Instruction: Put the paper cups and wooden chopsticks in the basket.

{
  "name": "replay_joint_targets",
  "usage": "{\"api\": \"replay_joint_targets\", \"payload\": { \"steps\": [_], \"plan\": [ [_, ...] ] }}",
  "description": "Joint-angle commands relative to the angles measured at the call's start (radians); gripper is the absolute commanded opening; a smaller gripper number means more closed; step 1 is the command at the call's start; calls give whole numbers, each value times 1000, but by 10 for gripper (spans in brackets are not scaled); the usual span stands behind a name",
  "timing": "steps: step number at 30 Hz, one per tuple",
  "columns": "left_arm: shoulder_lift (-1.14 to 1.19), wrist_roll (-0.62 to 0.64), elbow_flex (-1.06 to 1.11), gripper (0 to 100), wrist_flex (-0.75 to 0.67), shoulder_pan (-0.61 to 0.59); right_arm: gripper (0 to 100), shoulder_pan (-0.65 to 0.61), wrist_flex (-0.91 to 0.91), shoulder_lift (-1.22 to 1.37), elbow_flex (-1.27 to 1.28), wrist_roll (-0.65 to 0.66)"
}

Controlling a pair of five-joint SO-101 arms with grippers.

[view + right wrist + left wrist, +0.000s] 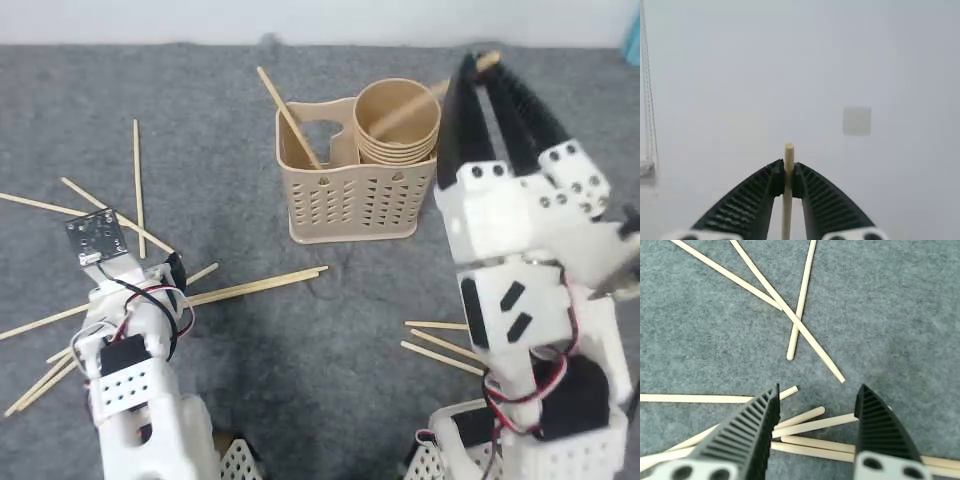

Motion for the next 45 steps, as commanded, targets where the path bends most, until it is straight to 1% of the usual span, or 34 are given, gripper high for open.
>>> {"api": "replay_joint_targets", "payload": {
  "steps": [1,7,13,16,21,26,32,35,39,40,42,45],
  "plan": [
    [-20,-9,-2,232,-28,9,8,-16,-50,154,-158,-8],
    [-20,-9,-2,232,-28,9,8,-16,2,420,-354,-14],
    [-20,-9,-2,232,-28,9,8,-51,2,539,-351,-14],
    [-20,-9,-2,232,-28,9,8,-96,2,552,-281,-14],
    [-20,-9,-2,232,-28,9,8,-157,-8,555,-94,-14],
    [-20,-9,-2,232,-28,9,8,-168,-12,556,37,-14],
    [-20,-9,-2,232,-28,9,10,-194,-93,556,187,-8],
    [-20,-9,-2,232,-28,9,35,-226,-84,556,207,-6],
    [-20,-9,-2,232,-28,9,149,-255,-67,552,207,-6],
    [-20,-9,-2,232,-28,9,162,-257,-67,544,206,-6],
    [-20,-9,-2,232,-28,9,155,-254,-54,533,176,-6],
    [-20,-9,-2,232,-28,9,140,-234,48,489,94,-6]
  ]
}}
